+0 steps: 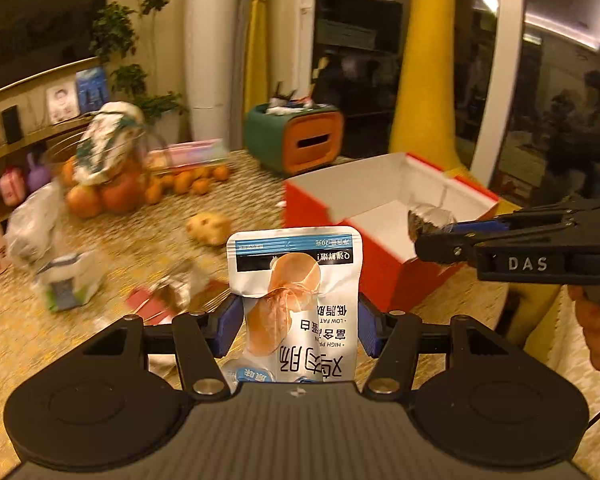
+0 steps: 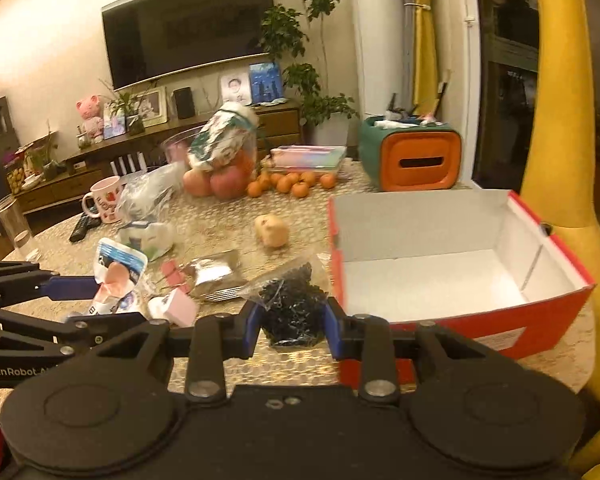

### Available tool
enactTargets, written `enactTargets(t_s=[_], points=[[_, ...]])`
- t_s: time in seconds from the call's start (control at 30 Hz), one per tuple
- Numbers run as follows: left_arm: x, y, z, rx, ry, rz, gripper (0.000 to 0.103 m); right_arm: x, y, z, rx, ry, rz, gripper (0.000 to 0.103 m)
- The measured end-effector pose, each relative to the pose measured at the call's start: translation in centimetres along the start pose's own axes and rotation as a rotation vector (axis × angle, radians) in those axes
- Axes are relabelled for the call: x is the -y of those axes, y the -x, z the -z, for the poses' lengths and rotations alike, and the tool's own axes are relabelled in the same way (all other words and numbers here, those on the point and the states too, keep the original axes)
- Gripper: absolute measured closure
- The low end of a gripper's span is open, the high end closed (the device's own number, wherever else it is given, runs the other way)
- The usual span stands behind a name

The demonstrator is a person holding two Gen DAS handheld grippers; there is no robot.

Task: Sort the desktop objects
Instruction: 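Carry both packets into the red box with left and right tools together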

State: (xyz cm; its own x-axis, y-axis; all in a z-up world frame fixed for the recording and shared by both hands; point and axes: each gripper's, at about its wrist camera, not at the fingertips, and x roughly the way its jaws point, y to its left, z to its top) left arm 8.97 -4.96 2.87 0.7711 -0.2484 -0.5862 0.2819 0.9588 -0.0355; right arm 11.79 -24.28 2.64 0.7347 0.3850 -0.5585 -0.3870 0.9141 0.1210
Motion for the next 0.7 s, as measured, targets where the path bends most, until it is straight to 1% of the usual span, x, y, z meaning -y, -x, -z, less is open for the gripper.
enactTargets(t_s=[0.23, 0.47, 0.63, 0.7], points=[[3.5, -2.8, -3.3, -0.006, -0.068, 0.045, 0.045, 3.5, 0.5, -1.1, 0.011, 0.000, 0.053, 0.071], [6.6, -6.7, -5.9, -0.042, -0.112, 0.083, 0.045, 6.8, -0.2, -1.9, 0.005, -0.021, 0.099, 0.071], [7.9, -9.1, -7.7, -0.063, -0.113, 0.107, 0.045, 9.3, -0.7, -2.5, 0.008, -0.027, 0.122, 0.071], [8.5, -10.0, -8.5, -0.067, -0.129, 0.112, 0.045, 10.3, -0.9, -2.8, 0.005, -0.021, 0.125, 0.071]])
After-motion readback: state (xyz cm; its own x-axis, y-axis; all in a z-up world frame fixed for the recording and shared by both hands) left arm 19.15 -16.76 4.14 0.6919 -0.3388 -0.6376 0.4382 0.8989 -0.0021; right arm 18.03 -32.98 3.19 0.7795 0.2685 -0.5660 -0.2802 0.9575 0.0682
